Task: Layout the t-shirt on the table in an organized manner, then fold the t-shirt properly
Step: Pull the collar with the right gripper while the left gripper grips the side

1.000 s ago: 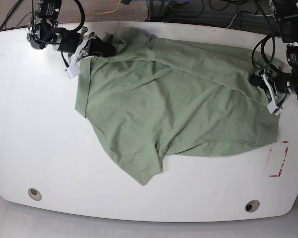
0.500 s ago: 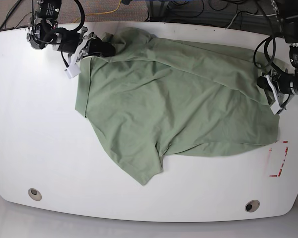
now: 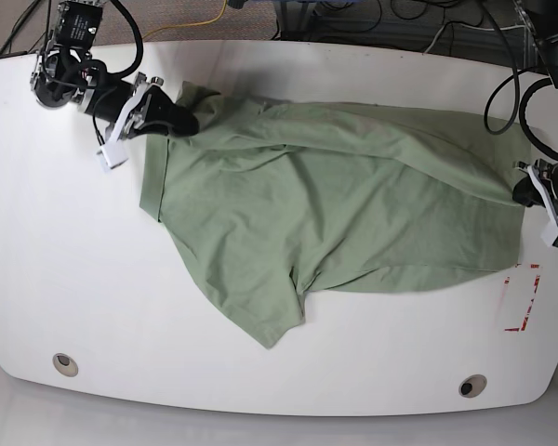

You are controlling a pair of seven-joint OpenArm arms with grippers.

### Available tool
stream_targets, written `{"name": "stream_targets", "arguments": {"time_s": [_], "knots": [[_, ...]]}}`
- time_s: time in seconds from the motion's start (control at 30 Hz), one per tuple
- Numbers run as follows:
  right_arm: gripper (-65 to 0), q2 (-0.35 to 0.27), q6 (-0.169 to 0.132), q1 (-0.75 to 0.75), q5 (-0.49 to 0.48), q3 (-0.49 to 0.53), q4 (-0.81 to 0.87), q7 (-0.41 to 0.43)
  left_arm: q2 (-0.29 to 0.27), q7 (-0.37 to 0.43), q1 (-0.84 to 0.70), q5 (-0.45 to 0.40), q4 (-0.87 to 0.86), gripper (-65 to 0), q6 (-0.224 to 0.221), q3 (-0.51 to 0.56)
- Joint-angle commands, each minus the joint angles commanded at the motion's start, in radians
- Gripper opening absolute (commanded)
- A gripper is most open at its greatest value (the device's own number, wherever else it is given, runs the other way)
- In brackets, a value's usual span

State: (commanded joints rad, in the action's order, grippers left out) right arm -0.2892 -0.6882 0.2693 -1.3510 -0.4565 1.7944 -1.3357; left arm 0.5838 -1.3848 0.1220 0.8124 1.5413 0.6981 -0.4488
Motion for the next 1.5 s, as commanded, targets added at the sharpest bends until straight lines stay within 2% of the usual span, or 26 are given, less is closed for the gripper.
{"name": "stream_targets", "arguments": {"time_s": [0.4, 0.57, 0.7, 0.87, 0.93, 1.0, 1.2, 1.3, 1.4, 1.5], "knots": [[-64.7, -0.003, -0.002, -0.124, 0.002, 0.000, -0.020, 0.000, -0.021, -0.012, 0.130, -0.006, 0.114, -64.6, 0.000, -0.035], [-64.7, -0.044, -0.002, -0.172, -0.003, 0.000, -0.103, 0.000, -0.025, -0.012, 0.161, -0.008, 0.114, -64.6, 0.000, -0.044], [-64.7, -0.051, -0.002, -0.178, -0.003, 0.000, -0.107, 0.000, -0.023, -0.012, 0.155, -0.012, 0.106, -64.2, 0.000, -0.049], [-64.7, -0.051, -0.002, -0.173, 0.000, 0.000, -0.109, 0.000, -0.034, -0.012, 0.097, -0.100, 0.048, -63.7, 0.000, -0.049], [-64.7, -0.048, -0.002, -0.172, 0.000, 0.002, -0.109, 0.000, -0.061, 0.008, 0.089, -0.117, 0.000, -63.5, 0.000, -0.044], [-64.7, -0.044, -0.002, -0.169, 0.000, 0.005, -0.109, 0.000, -0.083, 0.026, 0.083, -0.137, -0.044, -60.6, 0.000, -0.046], [-64.7, -0.043, -0.002, -0.152, 0.000, 0.005, -0.110, 0.000, -0.160, 0.068, 0.087, -0.253, -0.169, -40.1, 0.000, -0.044], [-64.5, -0.044, -0.002, -0.149, 0.000, 0.006, -0.110, 0.000, -0.190, 0.087, 0.089, -0.308, -0.170, -35.3, 0.000, -0.043], [-64.5, -0.044, -0.002, -0.147, 0.000, 0.006, -0.110, 0.000, -0.233, 0.107, 0.092, -0.339, -0.169, -31.4, 0.000, -0.040], [-64.5, -0.044, -0.002, -0.147, 0.000, 0.006, -0.110, 0.000, -0.253, 0.117, 0.129, -0.367, -0.170, -28.2, 0.000, -0.028]]}}
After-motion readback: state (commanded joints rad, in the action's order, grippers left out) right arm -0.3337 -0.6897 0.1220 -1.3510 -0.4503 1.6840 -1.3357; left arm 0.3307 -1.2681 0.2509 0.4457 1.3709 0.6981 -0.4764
